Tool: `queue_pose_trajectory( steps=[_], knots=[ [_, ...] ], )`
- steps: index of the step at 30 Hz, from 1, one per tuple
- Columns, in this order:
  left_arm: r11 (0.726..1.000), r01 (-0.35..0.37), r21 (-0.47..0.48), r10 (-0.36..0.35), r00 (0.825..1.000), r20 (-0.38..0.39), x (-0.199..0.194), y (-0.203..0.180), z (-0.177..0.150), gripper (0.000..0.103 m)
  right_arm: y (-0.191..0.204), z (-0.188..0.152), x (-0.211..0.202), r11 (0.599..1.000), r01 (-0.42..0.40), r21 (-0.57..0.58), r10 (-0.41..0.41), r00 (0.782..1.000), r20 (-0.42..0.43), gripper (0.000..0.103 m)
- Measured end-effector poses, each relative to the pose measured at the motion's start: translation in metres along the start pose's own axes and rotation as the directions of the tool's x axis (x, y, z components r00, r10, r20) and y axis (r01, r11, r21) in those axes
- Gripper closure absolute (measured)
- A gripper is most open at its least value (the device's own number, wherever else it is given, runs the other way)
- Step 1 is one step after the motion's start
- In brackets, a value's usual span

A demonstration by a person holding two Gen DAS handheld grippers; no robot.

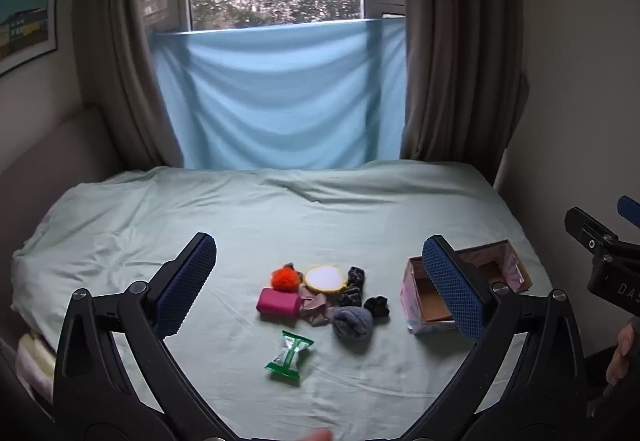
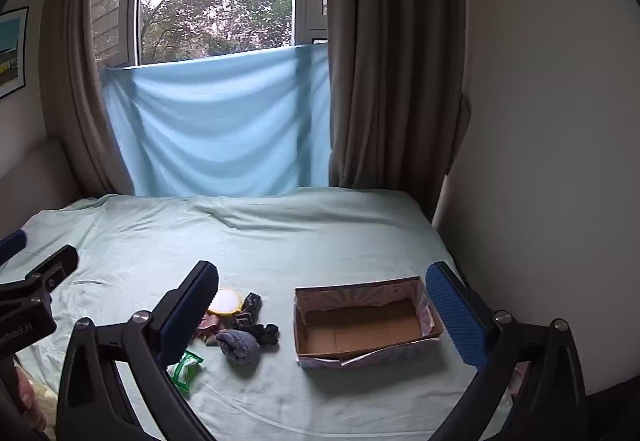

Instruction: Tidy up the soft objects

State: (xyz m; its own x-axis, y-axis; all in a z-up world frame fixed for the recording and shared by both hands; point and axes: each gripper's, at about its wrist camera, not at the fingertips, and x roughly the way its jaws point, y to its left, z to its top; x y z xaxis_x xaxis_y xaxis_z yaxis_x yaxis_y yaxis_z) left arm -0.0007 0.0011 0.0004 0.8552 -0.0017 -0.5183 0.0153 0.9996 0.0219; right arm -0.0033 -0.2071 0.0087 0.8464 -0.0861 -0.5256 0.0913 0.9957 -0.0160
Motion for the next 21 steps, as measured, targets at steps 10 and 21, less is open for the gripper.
queue_pose_trajectory(
  steps=[10,21],
  knots=[
    [1.000,-0.016,0.027,0.015,1.000,0.019,-0.004,-0.004,0.000,0.001,-0.007,0.004,0.000,1.000,-0.013,0.022,0.013,1.000,-0.002,0.000],
    [1.000,-0.019,0.021,0.018,1.000,0.020,-0.006,-0.003,0.000,0.001,-0.006,-0.002,-0.005,1.000,-0.013,0.027,0.013,1.000,0.016,0.000]
  ],
)
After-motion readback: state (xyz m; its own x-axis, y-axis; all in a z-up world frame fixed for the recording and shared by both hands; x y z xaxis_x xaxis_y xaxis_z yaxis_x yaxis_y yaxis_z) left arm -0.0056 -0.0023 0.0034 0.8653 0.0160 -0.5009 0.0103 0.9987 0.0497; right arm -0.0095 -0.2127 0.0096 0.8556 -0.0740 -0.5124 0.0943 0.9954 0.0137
